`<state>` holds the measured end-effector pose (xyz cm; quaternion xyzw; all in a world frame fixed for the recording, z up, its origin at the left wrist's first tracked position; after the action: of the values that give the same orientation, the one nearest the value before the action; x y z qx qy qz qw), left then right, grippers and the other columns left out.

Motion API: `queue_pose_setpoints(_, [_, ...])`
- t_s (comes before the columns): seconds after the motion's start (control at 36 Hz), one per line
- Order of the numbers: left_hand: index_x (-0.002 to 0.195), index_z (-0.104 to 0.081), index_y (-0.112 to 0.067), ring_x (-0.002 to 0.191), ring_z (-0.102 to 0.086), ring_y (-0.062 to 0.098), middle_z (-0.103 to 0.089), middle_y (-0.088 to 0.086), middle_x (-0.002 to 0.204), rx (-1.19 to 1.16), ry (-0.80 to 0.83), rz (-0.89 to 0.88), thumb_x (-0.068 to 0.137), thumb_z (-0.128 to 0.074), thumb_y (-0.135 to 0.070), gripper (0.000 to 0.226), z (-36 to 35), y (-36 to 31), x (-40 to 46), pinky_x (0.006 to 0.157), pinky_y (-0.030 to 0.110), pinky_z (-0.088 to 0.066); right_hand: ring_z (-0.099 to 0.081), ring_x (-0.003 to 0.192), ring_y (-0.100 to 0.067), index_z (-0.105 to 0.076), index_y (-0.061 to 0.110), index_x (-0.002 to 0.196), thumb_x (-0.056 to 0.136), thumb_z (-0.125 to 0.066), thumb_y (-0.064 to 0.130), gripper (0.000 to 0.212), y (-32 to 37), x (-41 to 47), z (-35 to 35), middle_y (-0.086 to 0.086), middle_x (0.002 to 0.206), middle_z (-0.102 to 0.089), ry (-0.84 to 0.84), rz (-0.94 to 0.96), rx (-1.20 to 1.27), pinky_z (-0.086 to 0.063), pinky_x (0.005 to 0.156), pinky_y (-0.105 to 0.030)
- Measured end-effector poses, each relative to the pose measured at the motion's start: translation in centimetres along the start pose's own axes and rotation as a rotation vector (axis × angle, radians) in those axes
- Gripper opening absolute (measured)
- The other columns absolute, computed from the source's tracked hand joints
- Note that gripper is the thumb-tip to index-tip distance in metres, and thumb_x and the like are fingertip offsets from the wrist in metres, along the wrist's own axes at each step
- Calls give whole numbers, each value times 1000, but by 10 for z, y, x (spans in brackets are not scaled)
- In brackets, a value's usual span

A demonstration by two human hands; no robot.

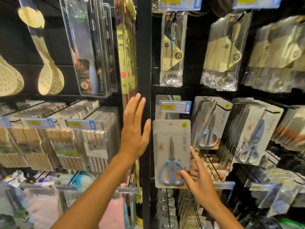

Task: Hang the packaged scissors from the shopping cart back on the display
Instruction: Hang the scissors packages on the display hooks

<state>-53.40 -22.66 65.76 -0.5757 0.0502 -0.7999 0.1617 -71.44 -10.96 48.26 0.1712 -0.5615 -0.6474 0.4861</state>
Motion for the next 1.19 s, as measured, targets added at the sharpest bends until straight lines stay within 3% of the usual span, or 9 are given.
queue_pose_setpoints(0.14, [157, -20, -5, 155, -11, 25, -7, 5, 168, 4, 39, -12, 104, -46, -18, 62, -15, 13, -1, 123, 53, -22, -72, 106, -10, -21, 55, 149, 94, -67, 4, 88, -8, 14, -3, 17, 127, -65, -49, -37, 81, -61, 79, -28])
queue_pose_setpoints(0.25, [158, -19, -5, 155, -11, 25, -5, 2, 168, 9, 40, -30, 105, -43, -24, 61, -17, 17, -1, 122, 55, -23, -72, 105, -13, -21, 60, 147, 94, -68, 9, 87, -4, 29, 0, 11, 129, -65, -72, -9, 58, -61, 81, -29])
queue_pose_setpoints(0.36, [157, -20, -5, 155, -11, 25, -6, 4, 168, 9, 42, -31, 105, -42, -25, 60, -19, 20, -2, 123, 53, -22, -66, 119, -18, -19, 63, 149, 95, -69, 17, 87, 2, 41, 1, 3, 141, -59, -76, 10, 39, -59, 94, -45])
queue_pose_setpoints(0.42, [157, -20, -5, 155, -11, 24, -6, 4, 168, 4, 45, -28, 105, -42, -25, 60, -20, 21, -2, 124, 50, -21, -62, 125, -19, -18, 64, 149, 95, -68, 19, 86, 6, 46, 1, 3, 144, -57, -68, 23, 39, -57, 97, -46])
queue_pose_setpoints(0.53, [158, -18, -7, 156, -10, 22, -5, 1, 168, -3, 48, -24, 105, -43, -25, 61, -20, 22, -2, 125, 45, -19, -70, 110, -12, -19, 51, 154, 97, -64, 7, 85, 9, 48, -1, 10, 135, -63, -34, 54, 60, -61, 88, -33])
queue_pose_setpoints(0.67, [158, -17, -8, 156, -9, 21, -3, 0, 168, -2, 49, -18, 105, -43, -25, 62, -21, 23, -3, 125, 43, -19, -68, 114, -8, -20, 49, 154, 97, -64, 7, 84, 5, 43, 2, 12, 137, -61, -46, 55, 77, -60, 88, -30])
queue_pose_setpoints(0.89, [159, -13, -12, 156, -8, 19, -1, -3, 168, -27, 36, -8, 105, -43, -23, 63, -23, 25, -4, 124, 47, -24, -72, 106, -16, -19, 45, 156, 97, -63, 5, 84, 12, 48, 9, 10, 126, -68, -71, 61, 103, -62, 84, -37])
queue_pose_setpoints(0.97, [159, -15, -12, 156, -9, 19, -2, -4, 168, -36, 34, -11, 105, -43, -24, 62, -23, 25, -4, 124, 41, -22, -73, 105, -18, -18, 42, 158, 97, -63, 6, 84, 15, 52, 13, 10, 126, -69, -71, 57, 110, -62, 83, -40])
queue_pose_setpoints(1.19, [159, -14, -12, 156, -8, 19, -1, -5, 168, -39, 27, -13, 104, -44, -22, 63, -24, 26, -4, 125, 38, -20, -75, 98, -20, -23, 41, 156, 97, -62, 3, 81, 16, 49, 9, 7, 125, -70, 18, 44, 97, -63, 82, -38])
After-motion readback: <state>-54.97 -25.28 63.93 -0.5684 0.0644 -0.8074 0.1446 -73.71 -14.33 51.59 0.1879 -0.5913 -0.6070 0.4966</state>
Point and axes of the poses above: each hand's wrist, its own x-axis towards the middle knuckle, its own z-axis out of the back of the hand, y = z × x, the point moved 10 cm from there along x, towards the middle knuckle
